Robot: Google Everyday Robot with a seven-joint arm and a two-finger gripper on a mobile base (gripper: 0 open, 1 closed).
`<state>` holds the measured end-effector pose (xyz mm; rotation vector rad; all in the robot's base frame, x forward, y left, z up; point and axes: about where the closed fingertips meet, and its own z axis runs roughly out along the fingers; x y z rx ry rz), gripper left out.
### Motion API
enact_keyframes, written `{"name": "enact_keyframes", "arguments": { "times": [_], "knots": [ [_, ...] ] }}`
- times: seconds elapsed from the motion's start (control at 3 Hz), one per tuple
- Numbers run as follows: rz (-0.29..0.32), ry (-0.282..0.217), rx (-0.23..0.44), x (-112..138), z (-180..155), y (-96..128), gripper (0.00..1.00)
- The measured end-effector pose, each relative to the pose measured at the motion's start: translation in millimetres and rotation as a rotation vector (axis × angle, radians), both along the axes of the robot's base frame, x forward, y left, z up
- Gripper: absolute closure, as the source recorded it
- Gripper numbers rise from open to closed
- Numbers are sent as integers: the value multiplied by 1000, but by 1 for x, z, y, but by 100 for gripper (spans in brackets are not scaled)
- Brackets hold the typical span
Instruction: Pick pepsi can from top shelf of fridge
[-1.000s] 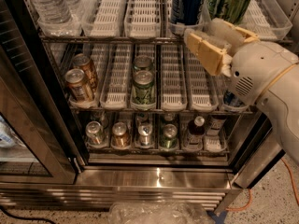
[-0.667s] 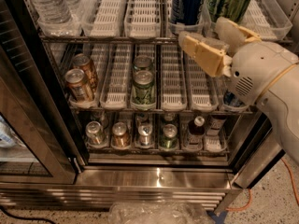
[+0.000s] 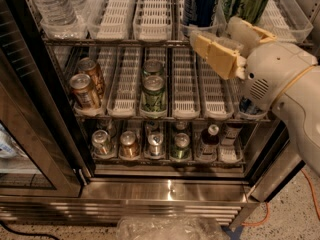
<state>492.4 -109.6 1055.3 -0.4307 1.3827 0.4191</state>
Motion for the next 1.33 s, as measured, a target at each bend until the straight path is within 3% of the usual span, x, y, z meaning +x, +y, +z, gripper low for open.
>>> {"name": "enact_keyframes", "arguments": {
  "times": [0.67,1.33],
  "knots": [
    [14,30,15,19,2,6,33],
    [43,7,-3,37,9,15,34]
  ]
}}
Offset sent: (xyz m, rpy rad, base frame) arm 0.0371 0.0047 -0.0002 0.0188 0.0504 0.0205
